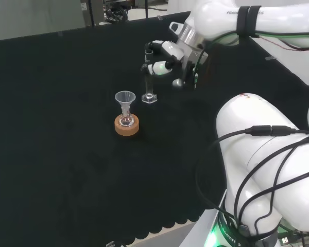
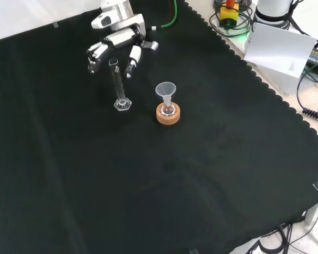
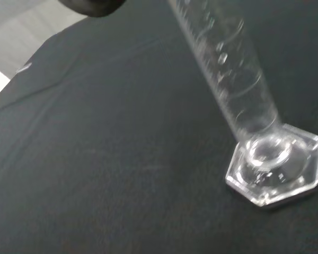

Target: Put the graduated cylinder back on the table.

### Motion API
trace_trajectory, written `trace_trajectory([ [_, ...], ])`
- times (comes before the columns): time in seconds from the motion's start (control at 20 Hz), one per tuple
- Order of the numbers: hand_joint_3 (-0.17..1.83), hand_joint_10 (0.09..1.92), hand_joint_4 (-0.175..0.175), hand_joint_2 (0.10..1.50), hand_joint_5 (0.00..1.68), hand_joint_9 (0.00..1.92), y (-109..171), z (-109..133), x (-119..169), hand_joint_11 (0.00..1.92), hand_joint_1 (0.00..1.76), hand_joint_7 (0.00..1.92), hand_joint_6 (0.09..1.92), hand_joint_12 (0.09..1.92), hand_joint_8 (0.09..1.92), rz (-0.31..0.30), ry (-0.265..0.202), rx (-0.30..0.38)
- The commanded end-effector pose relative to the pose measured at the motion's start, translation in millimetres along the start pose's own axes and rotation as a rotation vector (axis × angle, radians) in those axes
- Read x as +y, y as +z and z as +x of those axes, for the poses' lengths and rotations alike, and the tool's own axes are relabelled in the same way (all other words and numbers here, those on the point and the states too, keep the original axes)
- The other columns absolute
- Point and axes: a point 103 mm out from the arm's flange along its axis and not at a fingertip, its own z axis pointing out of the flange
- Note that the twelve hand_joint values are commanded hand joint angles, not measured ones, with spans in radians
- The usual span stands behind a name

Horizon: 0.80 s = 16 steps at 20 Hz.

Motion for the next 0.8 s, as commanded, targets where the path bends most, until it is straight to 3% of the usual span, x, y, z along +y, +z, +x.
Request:
trace_trajectory([
  [0.05, -0.17, 0.09, -0.076, 0.89, 0.28, 0.51, -49.9, 8.7, -23.8, 0.0, 0.73, 0.04, 0.16, 1.45, 0.72, -0.066, 0.056, -0.041],
  [0.45, -0.17, 0.09, -0.08, 0.89, 0.28, 0.54, -109.5, 36.4, -77.0, 0.01, 0.71, 0.04, 0.13, 1.46, 0.72, -0.123, 0.078, -0.117],
  [0.8, -0.16, 0.09, -0.083, 0.89, 0.28, 0.55, -138.0, 63.9, -126.2, 0.03, 0.7, 0.03, 0.11, 1.45, 0.72, -0.118, 0.111, -0.158],
])
